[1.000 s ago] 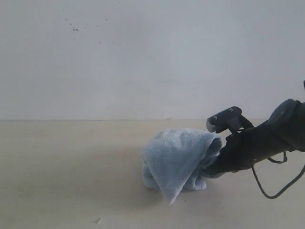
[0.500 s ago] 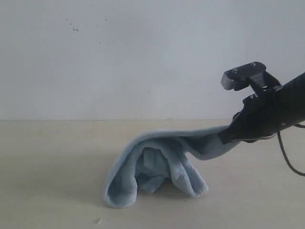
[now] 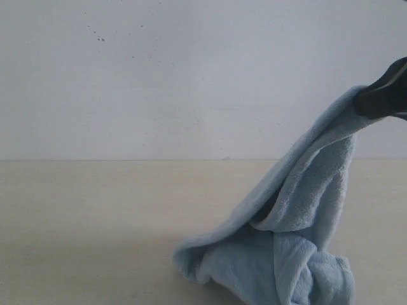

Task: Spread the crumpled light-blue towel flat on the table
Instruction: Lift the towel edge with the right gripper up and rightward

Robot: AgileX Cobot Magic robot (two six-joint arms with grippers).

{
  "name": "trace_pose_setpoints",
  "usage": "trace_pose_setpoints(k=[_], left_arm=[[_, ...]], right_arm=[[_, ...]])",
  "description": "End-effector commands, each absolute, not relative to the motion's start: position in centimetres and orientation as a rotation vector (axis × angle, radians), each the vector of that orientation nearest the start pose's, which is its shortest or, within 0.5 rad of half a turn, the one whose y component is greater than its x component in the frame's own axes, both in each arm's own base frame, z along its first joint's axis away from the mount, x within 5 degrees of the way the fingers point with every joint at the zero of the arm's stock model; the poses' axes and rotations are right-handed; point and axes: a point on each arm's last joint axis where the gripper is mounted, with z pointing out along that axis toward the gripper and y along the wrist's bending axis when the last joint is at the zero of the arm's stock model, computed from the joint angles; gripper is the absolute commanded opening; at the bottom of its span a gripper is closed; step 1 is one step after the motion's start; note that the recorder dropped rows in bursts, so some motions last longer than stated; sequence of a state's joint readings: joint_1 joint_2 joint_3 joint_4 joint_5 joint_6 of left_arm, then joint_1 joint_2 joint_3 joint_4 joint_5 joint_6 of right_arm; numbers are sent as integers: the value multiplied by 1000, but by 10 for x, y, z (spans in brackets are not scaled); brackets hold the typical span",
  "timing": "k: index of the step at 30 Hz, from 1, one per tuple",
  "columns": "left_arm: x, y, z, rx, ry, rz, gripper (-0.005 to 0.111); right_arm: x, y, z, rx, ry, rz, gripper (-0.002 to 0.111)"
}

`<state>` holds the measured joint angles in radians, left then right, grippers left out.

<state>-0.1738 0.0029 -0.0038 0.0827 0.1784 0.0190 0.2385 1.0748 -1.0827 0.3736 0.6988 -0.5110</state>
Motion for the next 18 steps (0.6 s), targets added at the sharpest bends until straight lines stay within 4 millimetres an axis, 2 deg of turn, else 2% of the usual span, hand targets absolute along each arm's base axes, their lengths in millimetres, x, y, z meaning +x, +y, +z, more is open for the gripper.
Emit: trace_pose_setpoints(k=[1, 13, 18], left_arm=[[55, -8, 197, 209, 1651, -47, 5], [55, -8, 197, 209, 1651, -47, 5], [55, -8, 197, 209, 1651, -47, 5]], right_arm=[[188, 68, 405, -590, 1977, 269, 0], [151, 59, 430, -536, 1841, 274, 0], [139, 56, 434, -548, 1830, 277, 0]])
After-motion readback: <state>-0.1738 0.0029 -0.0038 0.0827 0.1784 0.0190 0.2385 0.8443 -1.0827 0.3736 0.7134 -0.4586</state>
